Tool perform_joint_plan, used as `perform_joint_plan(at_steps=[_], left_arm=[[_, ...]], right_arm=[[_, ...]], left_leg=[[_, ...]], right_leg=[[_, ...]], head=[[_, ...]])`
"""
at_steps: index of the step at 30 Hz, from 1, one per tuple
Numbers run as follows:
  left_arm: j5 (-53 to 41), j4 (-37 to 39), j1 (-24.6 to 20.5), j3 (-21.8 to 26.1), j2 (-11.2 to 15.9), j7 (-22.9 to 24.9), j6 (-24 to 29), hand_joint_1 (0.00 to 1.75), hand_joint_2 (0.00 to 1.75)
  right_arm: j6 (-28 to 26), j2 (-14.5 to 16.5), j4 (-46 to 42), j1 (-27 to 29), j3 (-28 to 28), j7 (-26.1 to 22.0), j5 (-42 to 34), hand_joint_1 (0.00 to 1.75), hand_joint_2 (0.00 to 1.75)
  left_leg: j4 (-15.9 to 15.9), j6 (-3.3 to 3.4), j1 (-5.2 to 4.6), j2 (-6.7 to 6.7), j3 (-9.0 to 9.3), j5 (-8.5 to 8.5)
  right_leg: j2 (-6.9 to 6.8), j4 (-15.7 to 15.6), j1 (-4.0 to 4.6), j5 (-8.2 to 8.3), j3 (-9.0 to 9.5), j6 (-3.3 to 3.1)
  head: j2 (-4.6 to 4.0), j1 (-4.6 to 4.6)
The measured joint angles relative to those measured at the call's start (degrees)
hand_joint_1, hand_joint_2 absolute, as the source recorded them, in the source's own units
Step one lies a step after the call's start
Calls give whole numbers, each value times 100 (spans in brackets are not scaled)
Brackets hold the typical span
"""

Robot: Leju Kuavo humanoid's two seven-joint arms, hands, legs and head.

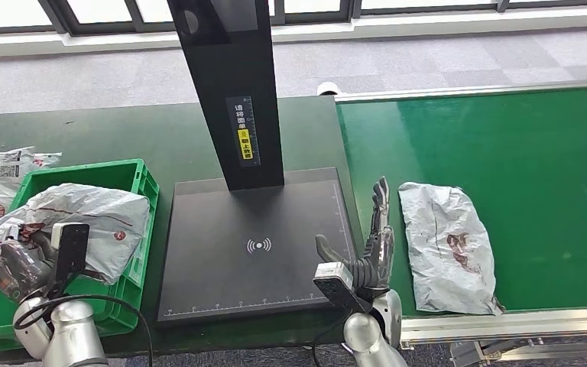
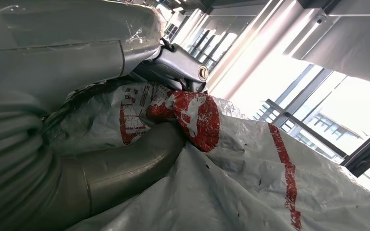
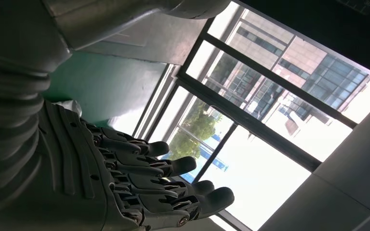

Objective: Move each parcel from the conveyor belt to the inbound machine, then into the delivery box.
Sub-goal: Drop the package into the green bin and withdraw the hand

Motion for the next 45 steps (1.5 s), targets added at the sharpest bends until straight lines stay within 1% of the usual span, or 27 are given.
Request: perform_joint_plan(at_steps=[22, 26, 28, 30, 32, 37, 45], left_arm=[[1, 3, -5, 34, 0, 0, 0, 175, 175], [76, -9, 1, 36, 2, -31, 1, 0, 175], [586, -209, 99, 14, 4, -225, 2, 0, 175], [1362, -550, 319, -39, -1, -452, 3, 0, 175], [1749, -802, 509, -76, -7, -533, 4, 0, 175], [1839, -1140, 694, -89, -7, -566, 4, 0, 175], [1847, -1316, 752, -99, -15, -568, 3, 0, 175]], right_arm=[[0, 0, 0, 0, 1, 0, 0, 0, 175], [-4, -1, 1, -1, 2, 0, -6, 0, 175], [-27, -2, 1, -3, 8, -1, -40, 0, 175], [-54, -2, 1, -4, 14, -1, -85, 0, 175], [-62, -5, 2, -3, 15, -1, -104, 0, 175], [-61, -9, 1, -3, 17, -1, -111, 0, 175], [-61, -9, 1, -4, 25, -1, -111, 0, 175]], left_leg=[[-1, -2, 0, 0, 1, 1], [-2, -2, 0, -1, 0, 1], [-4, -5, 3, 8, 1, 0], [-1, -14, 11, 31, 8, 1], [8, -24, 22, 40, 12, 10], [13, -27, 27, 24, -2, 17], [18, -22, 26, 26, -11, 12]], right_leg=[[0, 0, 0, 0, 0, 0], [-1, 1, 0, 0, 3, 0], [8, 1, 0, 1, 0, -5], [33, 1, 2, 9, -20, -16], [46, 1, 11, 21, -43, -25], [29, 1, 24, 26, -57, -25], [29, 0, 23, 25, -63, -23]], head=[[0, 0], [0, 0], [0, 1], [0, -2], [0, -2], [0, -2], [0, -2]])
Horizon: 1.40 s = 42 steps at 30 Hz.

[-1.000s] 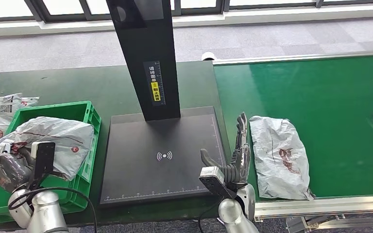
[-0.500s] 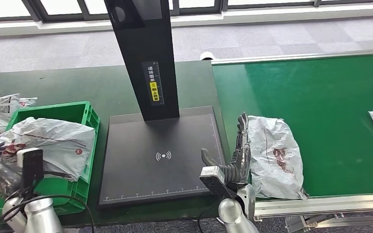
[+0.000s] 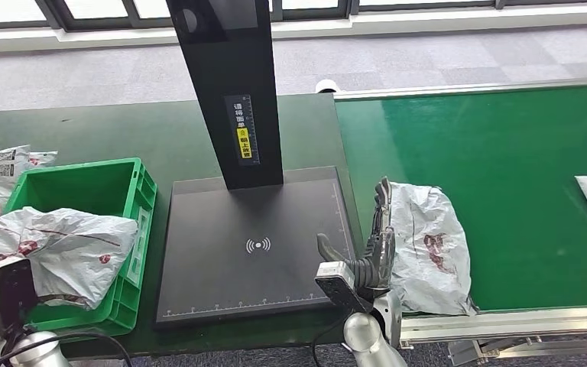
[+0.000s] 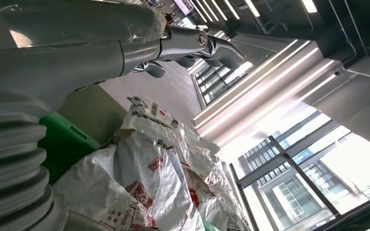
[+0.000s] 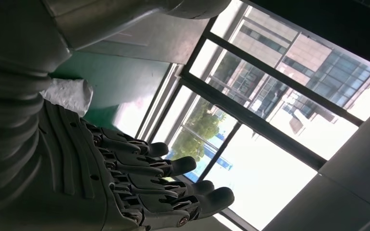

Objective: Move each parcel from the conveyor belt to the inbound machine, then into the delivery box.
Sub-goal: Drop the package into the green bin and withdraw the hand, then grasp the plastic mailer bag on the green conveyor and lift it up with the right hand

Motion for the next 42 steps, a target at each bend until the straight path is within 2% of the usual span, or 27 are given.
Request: perform_joint_plan(at_steps=[29, 31, 32, 33, 35, 36, 38, 40, 42], left_arm=[[-15, -46, 41, -119, 0, 0, -1, 0, 175], [146, -109, 121, -148, 1, 2, -165, 0, 175], [422, -297, 277, -229, 1, 1, -390, 0, 175], [946, -678, 534, -410, 4, -7, -634, 0, 175], [2624, -1721, 1097, -1118, 5, -40, -858, 0, 175], [3592, -2219, 1315, -1618, 16, -55, -813, 0, 175], [5051, -2890, 1614, -2623, 58, -53, -718, 0, 175], [5463, -3343, 1862, -3358, 102, -34, -715, 0, 175], [5229, -3654, 2020, -3805, 117, -28, -715, 0, 175]], right_arm=[[-48, -2, -1, 1, 19, 1, 60, 0, 175], [-51, -14, 27, -27, 4, 180, 240, 0, 175], [-52, -50, 127, -112, -45, 457, 538, 0, 175], [-52, -113, 342, -265, -162, 887, 1016, 0, 175], [-51, -286, 951, -650, -610, 1741, 1963, 0, 175], [-53, -380, 1245, -812, -885, 1982, 2240, 0, 175], [-58, -516, 1653, -1047, -1315, 2070, 2432, 0, 175], [-60, -562, 1953, -1224, -1588, 2049, 2617, 0, 175], [-59, -562, 2165, -1318, -1814, 2044, 2737, 0, 175]], left_leg=[[0, -1, 1, 3, -4, 0], [0, -3, 1, 6, -13, -2], [1, -9, 5, 23, -11, -8], [9, -17, 10, 54, -11, -15], [28, -8, 19, 92, -17, -22], [36, 7, 19, 71, -32, -19], [39, 33, 14, 0, -54, -12], [44, 33, 10, -11, -58, -13], [48, 33, 8, -4, -60, -15]], right_leg=[[0, 0, 0, 0, -8, 0], [4, 0, 0, 0, -8, -1], [22, 0, 1, 2, -14, -4], [55, 0, 5, 10, -28, -8], [97, -1, 17, 20, -52, 4], [75, -1, 20, 19, -50, 18], [0, -1, 14, 8, -32, 38], [-12, -1, 10, 9, -31, 39], [-6, -1, 10, 10, -33, 39]], head=[[0, 0], [0, 1], [0, 2], [0, -2], [0, -8], [0, -7], [0, 1], [0, 2], [0, 1]])
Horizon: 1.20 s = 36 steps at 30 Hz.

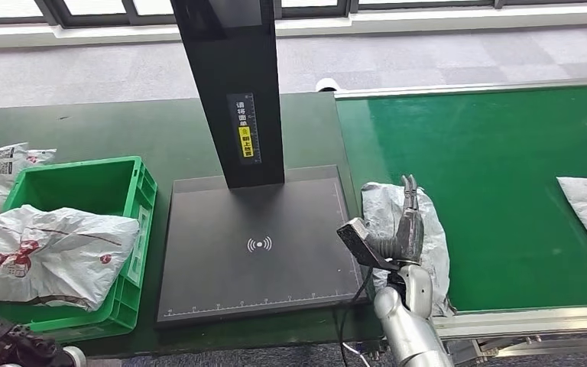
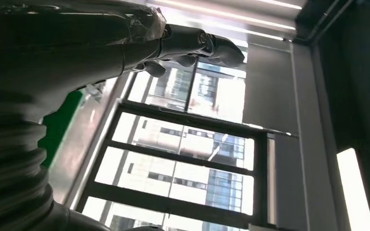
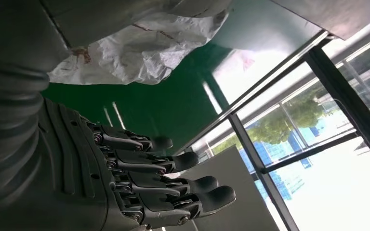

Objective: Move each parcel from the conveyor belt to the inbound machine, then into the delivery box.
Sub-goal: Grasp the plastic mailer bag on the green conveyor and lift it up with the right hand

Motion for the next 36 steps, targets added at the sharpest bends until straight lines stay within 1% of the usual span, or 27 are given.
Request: perform_joint_plan(at_steps=[3, 7, 12, 21, 28, 32, 36], left_arm=[[-208, -320, 165, -413, 1, 3, 0, 0, 175], [-222, -529, 256, -668, 1, 11, -22, 0, 175], [-211, -672, 317, -762, 1, 15, -78, 0, 175], [-209, -752, 346, -775, -2, 15, -143, 0, 175], [-217, -766, 348, -775, -6, 15, -157, 0, 175], [-216, -772, 347, -773, -8, 15, -202, 0, 175], [-215, -773, 347, -773, -8, 15, -227, 0, 175]], right_arm=[[0, -7, 209, -85, -228, 1, 32, 0, 175], [0, -8, 397, -163, -362, 8, 130, 0, 175], [0, -11, 616, -269, -525, 49, 261, 0, 175], [0, -24, 927, -387, -698, 192, 390, 0, 175], [9, -95, 1227, -498, -747, 807, 698, 0, 175], [123, -172, 1507, -591, -795, 1216, 836, 0, 175], [190, -233, 1683, -639, -797, 1399, 922, 0, 175]], left_leg=[[1, 0, -4, -1, -1, -1], [0, 0, -5, 3, -1, -1], [0, 0, -5, 3, 0, -1], [0, 0, -6, 3, -1, -1], [0, 0, -6, 4, -1, -1], [0, 0, -6, 3, -1, -1], [0, 0, -6, 3, -1, -1]], right_leg=[[-2, 0, -3, -1, -1, 1], [-1, 0, -1, 0, -4, 0], [-1, 0, 0, 0, -4, 0], [-1, 0, -2, 0, -3, 0], [-1, 0, -2, 0, -4, 0], [-2, 0, -2, 0, -3, 0], [-2, 0, -2, 0, -3, 0]], head=[[0, 1], [0, 2], [0, 1], [0, 1], [0, 2], [0, 1], [0, 2]])
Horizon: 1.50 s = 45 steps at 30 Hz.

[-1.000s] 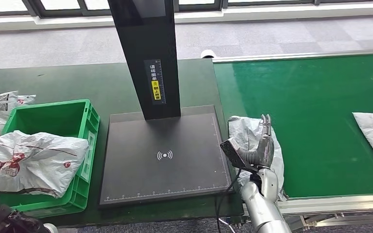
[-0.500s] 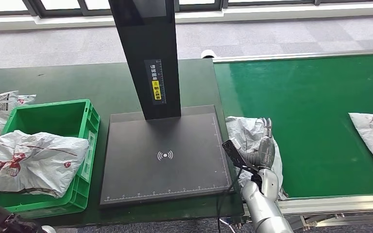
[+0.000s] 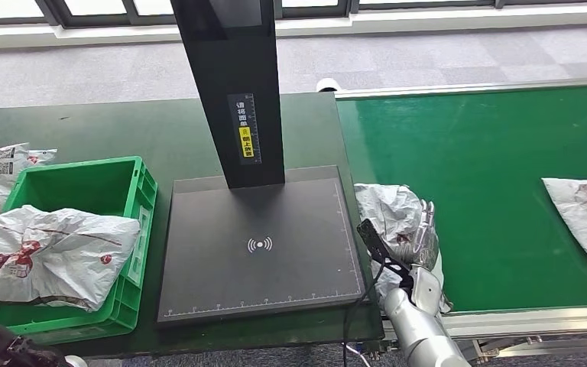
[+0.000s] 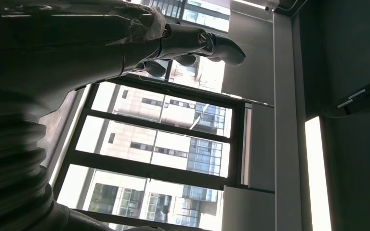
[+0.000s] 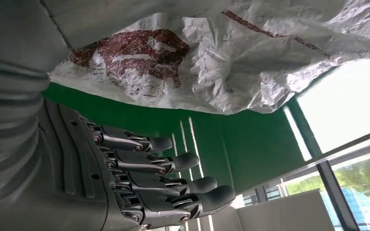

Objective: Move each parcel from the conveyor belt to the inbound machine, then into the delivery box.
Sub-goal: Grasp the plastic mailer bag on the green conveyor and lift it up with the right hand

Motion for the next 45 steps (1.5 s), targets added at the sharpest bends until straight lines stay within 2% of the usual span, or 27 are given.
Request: perform_joint_plan(at_steps=[11, 17, 22, 33, 38, 39, 42, 43, 45], left_arm=[[-1, 0, -1, 1, -1, 0, -22, 0, 175], [-12, 0, 0, 0, 0, 0, -22, 0, 175], [-16, 0, 0, 1, 0, 0, -22, 0, 175], [-32, 7, -2, 2, 0, 0, -33, 0, 175], [-24, 10, -3, 1, 0, 0, -35, 0, 175], [-24, 10, -3, 2, 0, 0, -36, 0, 175], [-24, 11, -3, 2, 0, 0, -36, 0, 175], [-24, 12, -3, 2, 0, 0, -37, 0, 175], [-25, 13, -3, 2, 0, 0, -38, 0, 175]], right_arm=[[220, -75, 264, -79, 1, 310, 174, 0, 175], [404, -106, 379, -94, 0, 751, 415, 0, 175], [471, -128, 438, -109, 0, 802, 444, 0, 175], [1145, -185, 590, -175, 1, 971, 618, 0, 175], [1216, -190, 600, -185, 1, 984, 636, 0, 175], [1223, -191, 604, -187, 2, 984, 636, 6, 175], [1237, -197, 623, -190, 1, 984, 637, 59, 175], [1247, -199, 627, -190, 1, 986, 640, 72, 175], [1285, -203, 632, -189, 1, 994, 649, 72, 175]], left_leg=[[0, 0, 0, 0, -1, 0], [0, 0, 0, -1, -1, 0], [0, 0, 0, -1, -1, 0], [0, 0, 0, 0, 2, 0], [0, 0, 0, 1, 4, 0], [0, 0, 0, 1, 4, 0], [0, 0, 0, 2, 6, 0], [0, 0, 1, 2, 6, 0], [0, 0, 1, 4, 6, 0]], right_leg=[[0, 0, 0, 0, 0, 0], [0, 0, 0, 0, 0, 0], [0, 0, 0, 0, 0, 0], [2, 0, 0, 0, 0, 0], [5, 0, 1, 0, 0, 0], [5, 0, 1, 0, 0, 0], [6, 0, 1, 0, 0, 0], [6, 0, 1, 0, 0, 0], [8, 0, 1, 0, 0, 0]], head=[[0, -1], [0, 0], [0, 0], [0, 0], [0, 0], [0, 0], [0, 0], [0, 0], [0, 0]])
